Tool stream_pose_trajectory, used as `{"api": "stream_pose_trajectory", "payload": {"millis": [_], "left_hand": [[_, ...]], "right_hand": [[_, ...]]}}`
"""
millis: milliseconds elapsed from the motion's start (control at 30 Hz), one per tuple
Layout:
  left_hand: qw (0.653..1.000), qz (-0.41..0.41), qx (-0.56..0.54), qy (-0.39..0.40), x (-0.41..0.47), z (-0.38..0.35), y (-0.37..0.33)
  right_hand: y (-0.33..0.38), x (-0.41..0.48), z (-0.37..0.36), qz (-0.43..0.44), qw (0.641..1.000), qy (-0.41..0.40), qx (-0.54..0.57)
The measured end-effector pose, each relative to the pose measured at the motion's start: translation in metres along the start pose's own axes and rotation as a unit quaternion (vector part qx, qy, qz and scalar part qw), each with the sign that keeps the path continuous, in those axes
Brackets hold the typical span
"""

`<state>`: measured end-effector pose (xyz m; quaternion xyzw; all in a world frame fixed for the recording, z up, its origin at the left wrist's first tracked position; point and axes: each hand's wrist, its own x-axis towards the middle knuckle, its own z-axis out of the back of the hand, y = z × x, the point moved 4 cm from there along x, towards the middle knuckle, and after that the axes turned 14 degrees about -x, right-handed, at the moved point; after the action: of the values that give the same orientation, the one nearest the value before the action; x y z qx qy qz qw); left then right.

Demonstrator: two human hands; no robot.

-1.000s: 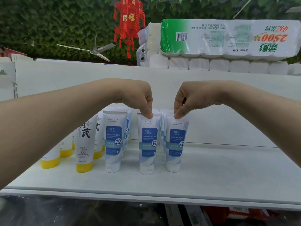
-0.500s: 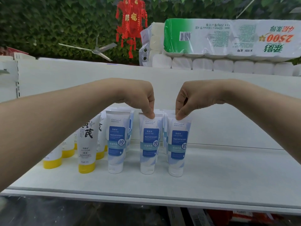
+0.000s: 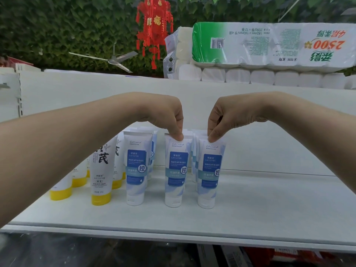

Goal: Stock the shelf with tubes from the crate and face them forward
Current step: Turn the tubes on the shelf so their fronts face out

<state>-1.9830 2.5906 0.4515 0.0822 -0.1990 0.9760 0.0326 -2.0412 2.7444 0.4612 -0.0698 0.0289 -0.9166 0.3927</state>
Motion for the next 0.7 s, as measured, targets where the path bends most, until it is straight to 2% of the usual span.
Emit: {"api": "stream_pose_trajectory", "payload": {"millis": [267,500,700], "left_hand": [[0.999,0.026,-0.026,0.012,-0.003,0.005,0.002],[0.993,0.021,-0.080,-0.085,0.017,0.018,0.016],[0.995,0.030,-0.073,-0.054,0.035,0.004,0.026]], "right_hand": [[-0.003,0.000,0.003,-0.005,1.000,-0.005,0.004],[-0.018,0.018,0.009,-0.008,0.995,-0.093,0.029],[-0.026,0.032,-0.002,-0.034,0.996,-0.076,0.022]]}}
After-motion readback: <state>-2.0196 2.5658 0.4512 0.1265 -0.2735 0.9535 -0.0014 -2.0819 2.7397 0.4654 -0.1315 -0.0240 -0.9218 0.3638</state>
